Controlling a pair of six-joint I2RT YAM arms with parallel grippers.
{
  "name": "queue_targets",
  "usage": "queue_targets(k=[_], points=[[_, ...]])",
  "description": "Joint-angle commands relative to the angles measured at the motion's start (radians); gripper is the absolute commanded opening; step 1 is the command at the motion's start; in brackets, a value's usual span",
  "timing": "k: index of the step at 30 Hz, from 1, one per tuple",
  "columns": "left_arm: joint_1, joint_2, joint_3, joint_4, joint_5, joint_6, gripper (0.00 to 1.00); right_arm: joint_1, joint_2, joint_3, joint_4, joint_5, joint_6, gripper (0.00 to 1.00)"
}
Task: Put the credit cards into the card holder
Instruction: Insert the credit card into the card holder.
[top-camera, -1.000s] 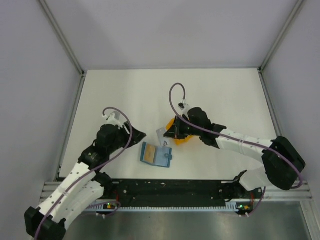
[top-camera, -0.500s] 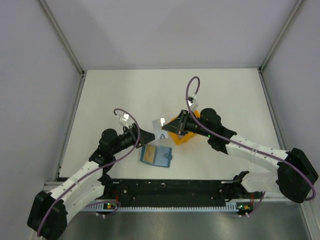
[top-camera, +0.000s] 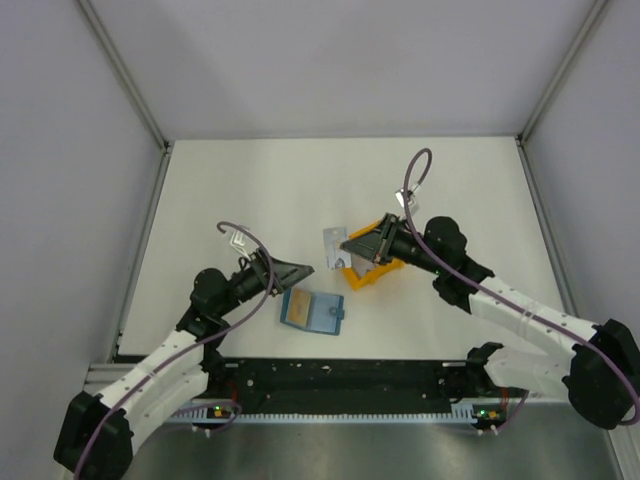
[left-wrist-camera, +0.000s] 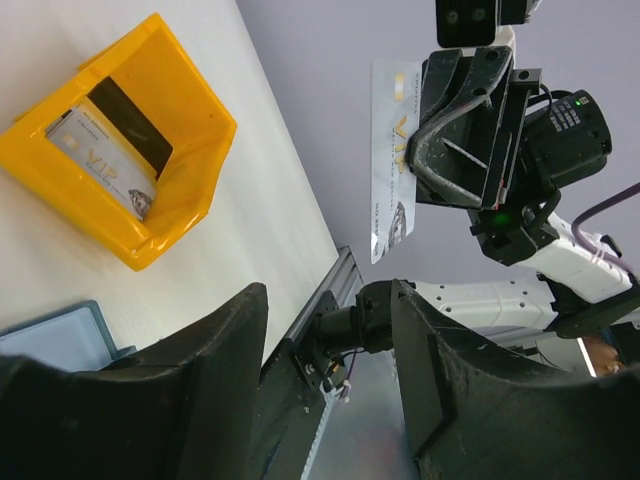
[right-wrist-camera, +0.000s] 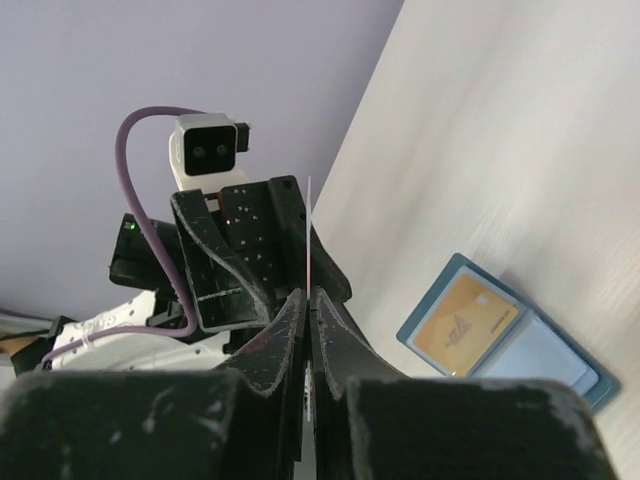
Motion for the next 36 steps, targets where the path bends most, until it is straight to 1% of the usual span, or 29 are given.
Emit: queue_targets(k=[1, 6, 11, 13, 17, 19, 22, 27, 30, 32, 33, 35, 36], points=[[0.005, 0.013, 0.013, 0.111, 0.002, -0.007, 0.57, -0.006, -0.026, -0.013, 0.024, -0.020, 0.003, 0.00], [0.005, 0.069, 0.053, 0.145, 0.046, -0.005, 0.58, -0.006, 0.020, -0.022, 0.102, -0.083, 0.048, 0.00], [0.005, 0.117, 0.078, 0.186, 0.052, 0.000, 0.57, 0.002, 0.050, -0.015, 0.124, -0.116, 0.057, 0.00], [0.005, 0.148, 0.090, 0.207, 0.061, 0.004, 0.53, 0.005, 0.066, 0.000, 0.096, -0.129, 0.045, 0.00], [0.003, 0.218, 0.107, 0.264, 0.087, -0.010, 0.46, 0.008, 0.098, -0.012, 0.150, -0.147, 0.075, 0.00], [0.005, 0.246, 0.107, 0.304, 0.094, -0.026, 0.44, 0.010, 0.107, -0.015, 0.174, -0.156, 0.084, 0.00], [0.003, 0.263, 0.108, 0.312, 0.101, -0.028, 0.39, 0.011, 0.110, -0.015, 0.188, -0.152, 0.094, 0.00], [0.003, 0.255, 0.101, 0.318, 0.100, -0.033, 0.20, 0.011, 0.118, -0.010, 0.176, -0.152, 0.088, 0.00], [0.005, 0.258, 0.102, 0.324, 0.106, -0.033, 0.15, 0.011, 0.124, -0.013, 0.177, -0.155, 0.088, 0.00], [0.003, 0.261, 0.108, 0.327, 0.114, -0.031, 0.08, 0.011, 0.124, -0.013, 0.168, -0.150, 0.086, 0.00], [0.005, 0.263, 0.110, 0.332, 0.117, -0.034, 0.07, 0.013, 0.124, -0.012, 0.156, -0.147, 0.081, 0.00], [0.003, 0.264, 0.116, 0.333, 0.130, -0.034, 0.00, 0.013, 0.126, -0.013, 0.150, -0.143, 0.077, 0.00], [0.003, 0.264, 0.119, 0.330, 0.135, -0.033, 0.00, 0.013, 0.126, -0.016, 0.151, -0.143, 0.077, 0.00]])
